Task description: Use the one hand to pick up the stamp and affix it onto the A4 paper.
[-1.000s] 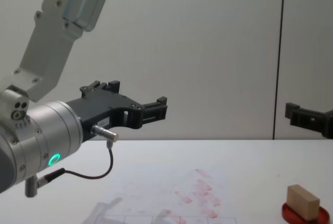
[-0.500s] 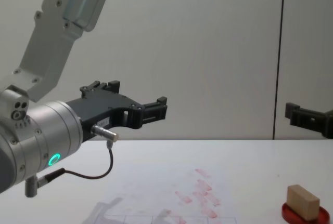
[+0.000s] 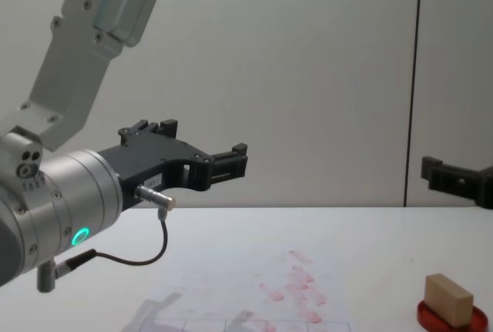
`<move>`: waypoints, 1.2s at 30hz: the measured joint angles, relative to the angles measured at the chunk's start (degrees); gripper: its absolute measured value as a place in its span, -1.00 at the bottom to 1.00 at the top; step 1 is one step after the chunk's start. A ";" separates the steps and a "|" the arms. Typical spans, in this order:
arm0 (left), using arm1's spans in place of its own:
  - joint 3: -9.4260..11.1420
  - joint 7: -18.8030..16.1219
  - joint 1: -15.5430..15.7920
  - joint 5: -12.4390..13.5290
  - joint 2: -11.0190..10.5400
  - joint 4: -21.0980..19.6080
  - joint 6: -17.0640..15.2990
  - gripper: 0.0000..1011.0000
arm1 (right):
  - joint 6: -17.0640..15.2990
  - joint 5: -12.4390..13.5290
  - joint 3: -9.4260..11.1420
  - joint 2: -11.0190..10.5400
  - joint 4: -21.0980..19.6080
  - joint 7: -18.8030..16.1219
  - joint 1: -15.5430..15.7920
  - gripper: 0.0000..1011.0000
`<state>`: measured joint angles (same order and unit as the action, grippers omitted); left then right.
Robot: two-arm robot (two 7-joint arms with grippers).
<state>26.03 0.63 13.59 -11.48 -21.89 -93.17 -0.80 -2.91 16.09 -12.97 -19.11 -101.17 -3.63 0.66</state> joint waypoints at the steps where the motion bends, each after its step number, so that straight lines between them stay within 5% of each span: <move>1: 0.00 0.00 0.00 0.00 0.00 0.00 0.00 0.96 | -0.73 -0.21 -0.04 0.11 0.03 0.23 -0.09 0.98; 29: 0.00 -0.01 0.00 0.00 0.00 0.00 0.00 0.96 | -17.51 -2.86 -2.08 4.86 2.85 6.19 -2.57 0.97; 36: 0.00 0.00 0.00 0.00 0.00 0.00 0.00 0.96 | -19.79 -3.64 -2.65 6.10 4.42 6.61 -3.33 0.74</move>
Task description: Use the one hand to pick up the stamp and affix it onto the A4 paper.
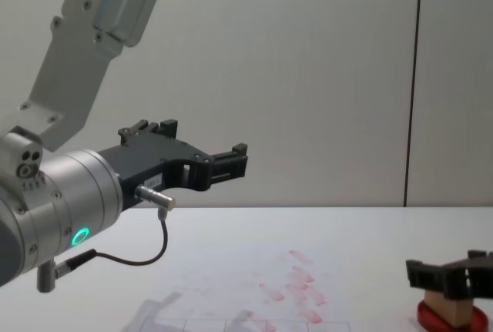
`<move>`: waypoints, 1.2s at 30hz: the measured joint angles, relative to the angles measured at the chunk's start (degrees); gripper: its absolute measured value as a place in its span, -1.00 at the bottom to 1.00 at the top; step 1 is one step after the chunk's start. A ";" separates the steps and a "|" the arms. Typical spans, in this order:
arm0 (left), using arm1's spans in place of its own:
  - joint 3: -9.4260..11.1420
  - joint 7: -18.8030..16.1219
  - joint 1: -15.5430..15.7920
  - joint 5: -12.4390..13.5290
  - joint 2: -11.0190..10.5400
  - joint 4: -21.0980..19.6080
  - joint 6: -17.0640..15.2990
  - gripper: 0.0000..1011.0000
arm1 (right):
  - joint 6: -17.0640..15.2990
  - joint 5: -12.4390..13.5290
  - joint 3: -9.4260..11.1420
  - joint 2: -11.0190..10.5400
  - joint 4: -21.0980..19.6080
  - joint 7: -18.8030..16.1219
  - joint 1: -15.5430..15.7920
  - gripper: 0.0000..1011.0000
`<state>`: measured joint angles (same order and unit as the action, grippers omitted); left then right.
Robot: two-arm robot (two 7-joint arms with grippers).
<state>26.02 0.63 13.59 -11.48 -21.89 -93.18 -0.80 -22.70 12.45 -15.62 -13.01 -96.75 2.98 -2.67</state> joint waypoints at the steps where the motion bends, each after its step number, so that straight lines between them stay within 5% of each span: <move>1: 0.00 0.00 0.00 0.00 0.00 0.00 0.00 0.96 | -0.46 -0.13 -0.10 0.21 0.22 0.11 -0.09 0.65; 22: 0.00 0.00 0.00 0.00 0.00 0.00 0.00 0.96 | -4.26 -1.96 -0.72 2.00 1.43 2.44 -0.10 -0.56; 36: 0.00 0.00 0.00 0.00 0.00 0.00 0.00 0.96 | -7.34 -3.08 -0.38 2.87 1.68 5.09 -0.29 -0.56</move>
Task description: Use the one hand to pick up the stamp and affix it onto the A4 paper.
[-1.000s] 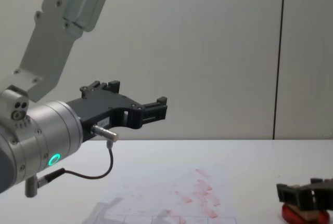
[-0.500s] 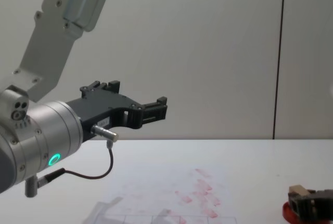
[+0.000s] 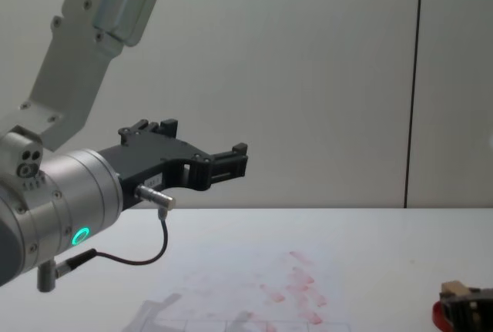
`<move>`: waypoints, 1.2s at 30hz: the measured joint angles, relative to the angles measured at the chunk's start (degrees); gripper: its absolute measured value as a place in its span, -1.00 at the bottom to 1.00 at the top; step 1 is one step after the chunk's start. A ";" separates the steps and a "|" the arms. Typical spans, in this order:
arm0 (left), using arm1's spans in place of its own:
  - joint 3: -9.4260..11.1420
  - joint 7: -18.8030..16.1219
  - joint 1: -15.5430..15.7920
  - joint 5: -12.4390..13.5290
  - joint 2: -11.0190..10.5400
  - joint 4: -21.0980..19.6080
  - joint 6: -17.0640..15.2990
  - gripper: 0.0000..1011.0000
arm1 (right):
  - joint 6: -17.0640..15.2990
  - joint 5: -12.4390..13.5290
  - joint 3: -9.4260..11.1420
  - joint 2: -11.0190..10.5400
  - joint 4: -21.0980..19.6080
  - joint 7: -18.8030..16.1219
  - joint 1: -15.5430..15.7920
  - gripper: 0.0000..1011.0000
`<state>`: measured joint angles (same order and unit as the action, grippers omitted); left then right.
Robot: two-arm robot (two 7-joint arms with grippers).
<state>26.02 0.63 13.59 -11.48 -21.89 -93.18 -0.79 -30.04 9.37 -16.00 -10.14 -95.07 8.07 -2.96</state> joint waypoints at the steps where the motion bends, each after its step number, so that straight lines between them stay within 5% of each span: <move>1: 0.00 0.00 0.00 0.00 0.00 0.00 0.00 0.96 | -0.10 -0.09 0.06 0.06 0.05 0.10 -0.04 -0.57; 19: 0.00 0.00 0.00 0.00 0.00 0.00 0.00 0.96 | 2.67 -2.22 0.46 0.59 -1.87 -1.31 -0.83 -0.56; 36: 0.00 0.00 0.00 0.00 0.00 0.00 0.00 0.96 | 3.69 -5.35 -2.23 3.45 -3.32 -9.16 -3.19 -0.56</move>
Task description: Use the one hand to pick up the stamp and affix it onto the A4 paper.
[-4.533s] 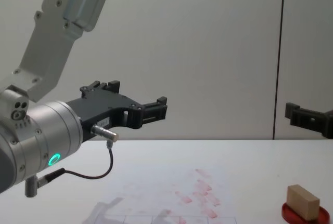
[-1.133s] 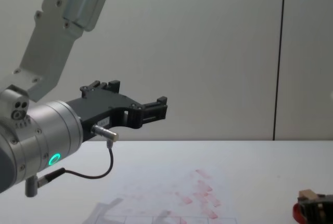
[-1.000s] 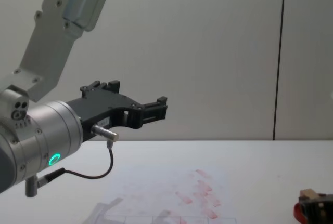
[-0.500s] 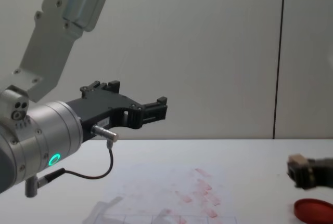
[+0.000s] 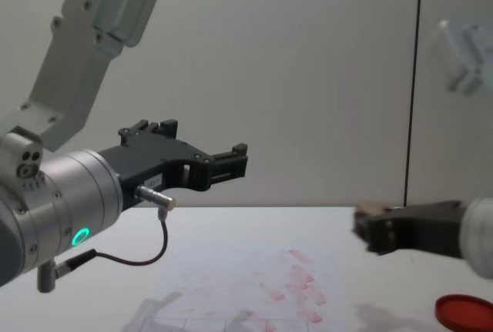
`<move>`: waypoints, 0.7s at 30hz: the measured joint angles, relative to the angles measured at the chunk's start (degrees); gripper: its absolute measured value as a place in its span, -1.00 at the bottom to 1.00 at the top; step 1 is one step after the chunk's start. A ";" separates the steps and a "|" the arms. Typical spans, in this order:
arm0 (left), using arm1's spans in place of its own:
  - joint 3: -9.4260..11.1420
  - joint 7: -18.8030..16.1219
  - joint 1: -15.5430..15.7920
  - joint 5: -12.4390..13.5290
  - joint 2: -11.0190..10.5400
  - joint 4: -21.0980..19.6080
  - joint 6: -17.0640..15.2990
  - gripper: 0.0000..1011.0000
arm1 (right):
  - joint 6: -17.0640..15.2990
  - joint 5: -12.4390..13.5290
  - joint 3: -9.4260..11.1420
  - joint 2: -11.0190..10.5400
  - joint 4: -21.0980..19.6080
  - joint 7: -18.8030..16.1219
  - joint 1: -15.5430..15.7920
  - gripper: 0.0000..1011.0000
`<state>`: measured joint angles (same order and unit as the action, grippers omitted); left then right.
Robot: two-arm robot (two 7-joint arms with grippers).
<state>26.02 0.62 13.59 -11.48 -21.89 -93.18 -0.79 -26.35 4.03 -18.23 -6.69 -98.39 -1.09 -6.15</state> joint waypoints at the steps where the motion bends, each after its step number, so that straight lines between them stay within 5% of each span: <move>1: 0.00 0.00 0.00 0.00 0.00 0.00 0.00 0.96 | -0.26 -0.26 -0.42 0.45 0.42 -0.81 -0.27 -0.56; 21: 0.00 0.00 0.00 0.00 0.00 0.00 0.00 0.96 | -3.25 -4.48 -4.02 6.33 11.65 -6.63 -6.06 -0.56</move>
<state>26.02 0.63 13.59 -11.48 -21.89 -93.18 -0.79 -29.60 -0.46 -22.25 -0.36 -86.75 -7.72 -12.20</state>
